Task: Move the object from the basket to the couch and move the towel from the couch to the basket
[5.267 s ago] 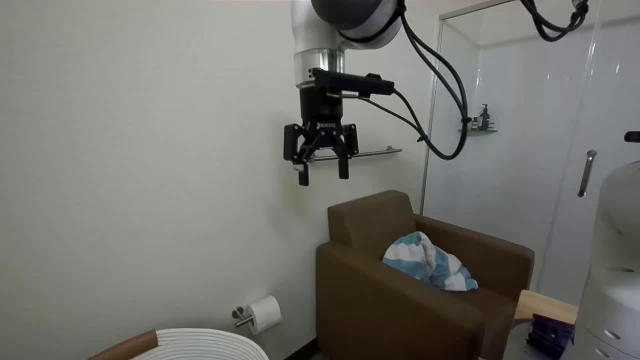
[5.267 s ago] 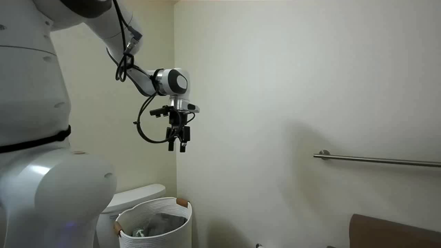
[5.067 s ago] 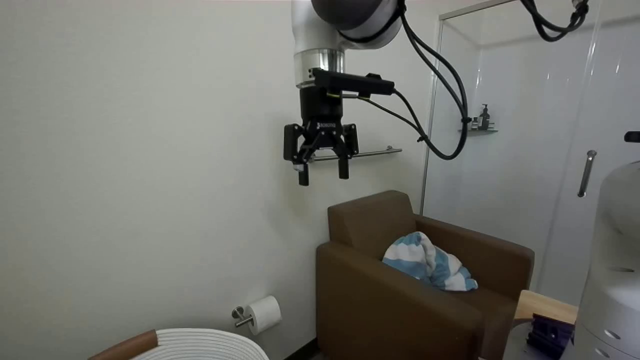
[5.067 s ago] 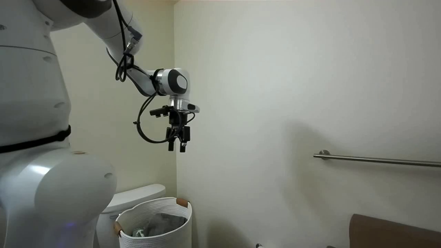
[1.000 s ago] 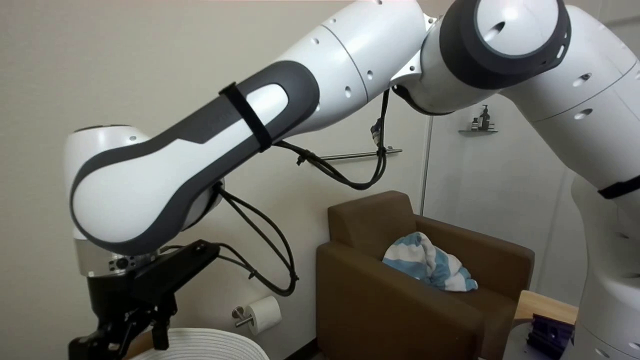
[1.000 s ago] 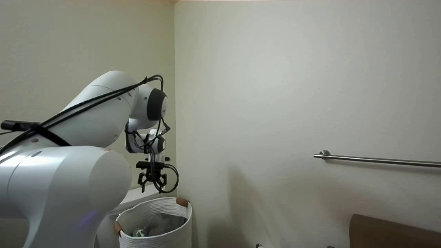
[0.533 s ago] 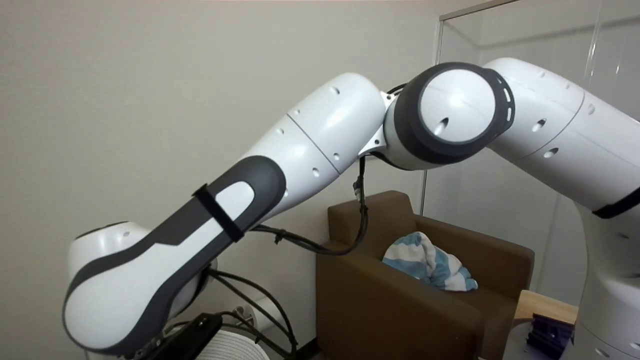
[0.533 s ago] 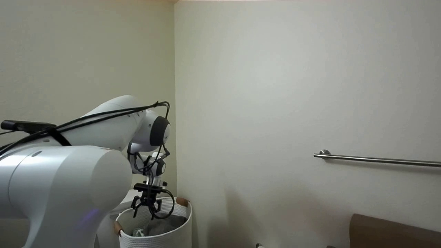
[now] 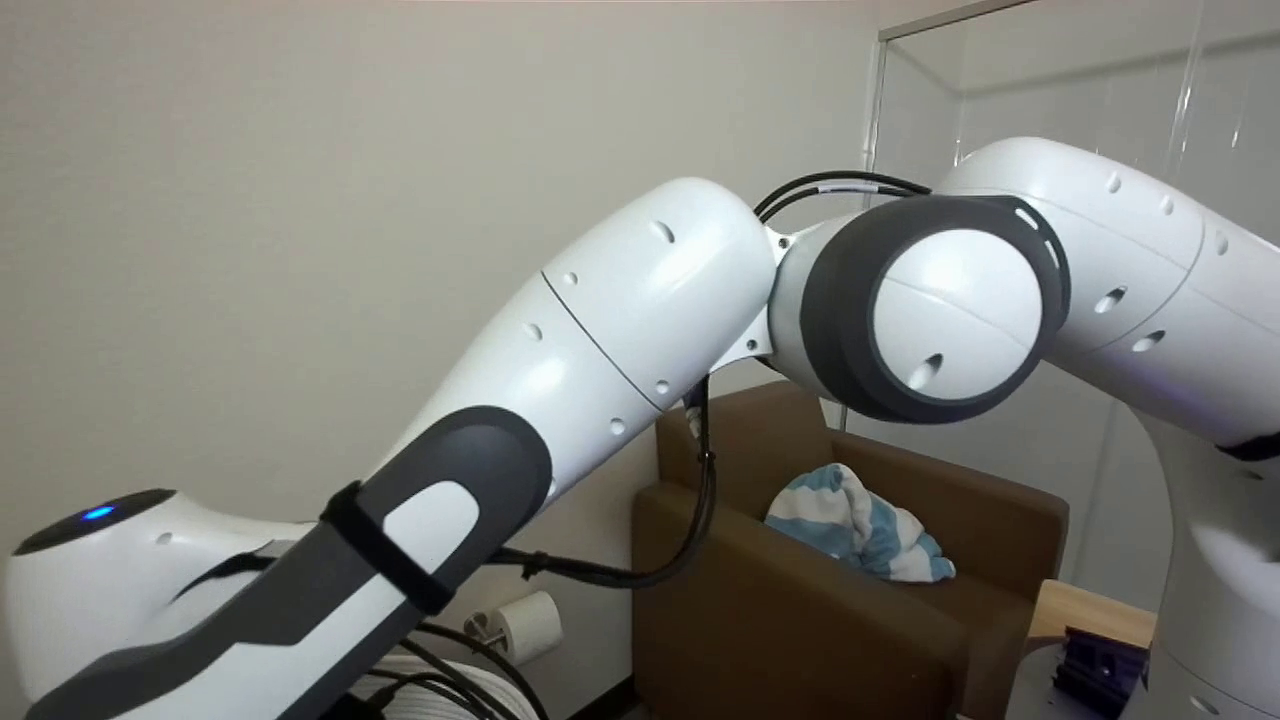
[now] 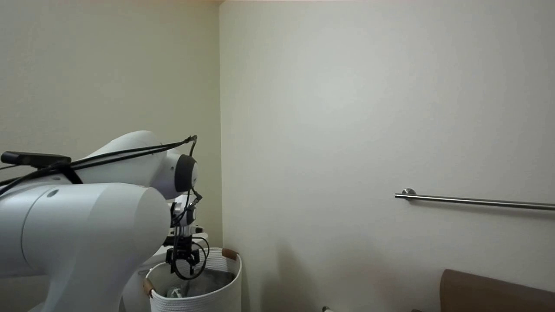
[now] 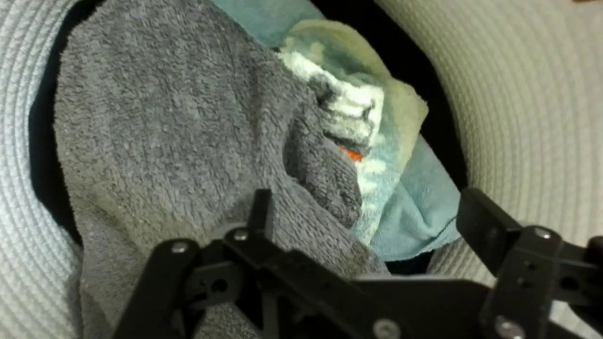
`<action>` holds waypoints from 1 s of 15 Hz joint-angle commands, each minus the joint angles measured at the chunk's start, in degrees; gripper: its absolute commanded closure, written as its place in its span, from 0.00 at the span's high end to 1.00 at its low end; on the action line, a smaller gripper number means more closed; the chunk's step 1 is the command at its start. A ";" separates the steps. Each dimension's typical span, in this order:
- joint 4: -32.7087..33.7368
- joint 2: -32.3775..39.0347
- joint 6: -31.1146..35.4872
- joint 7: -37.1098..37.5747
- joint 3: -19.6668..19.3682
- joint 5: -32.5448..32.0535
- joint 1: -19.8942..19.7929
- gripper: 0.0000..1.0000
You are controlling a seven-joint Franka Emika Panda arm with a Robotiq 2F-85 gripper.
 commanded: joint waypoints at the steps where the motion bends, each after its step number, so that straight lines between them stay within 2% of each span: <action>1: 4.43 2.17 -3.38 10.21 -7.17 -3.07 6.05 1.00; 5: 8.10 6.09 -13.50 16.05 -11.55 -3.83 8.17 1.00; 7: 9.69 8.13 -17.71 16.18 -10.91 -2.69 7.03 1.00; 9: 10.19 9.74 -18.09 13.65 -10.04 -0.27 5.87 1.00; 10: 10.36 10.57 -16.32 12.01 -8.86 0.86 4.68 0.77; 11: 10.64 11.23 -15.36 11.13 -8.05 1.64 3.89 0.74; 15: 11.44 11.40 -14.61 11.88 -7.33 2.20 2.55 0.47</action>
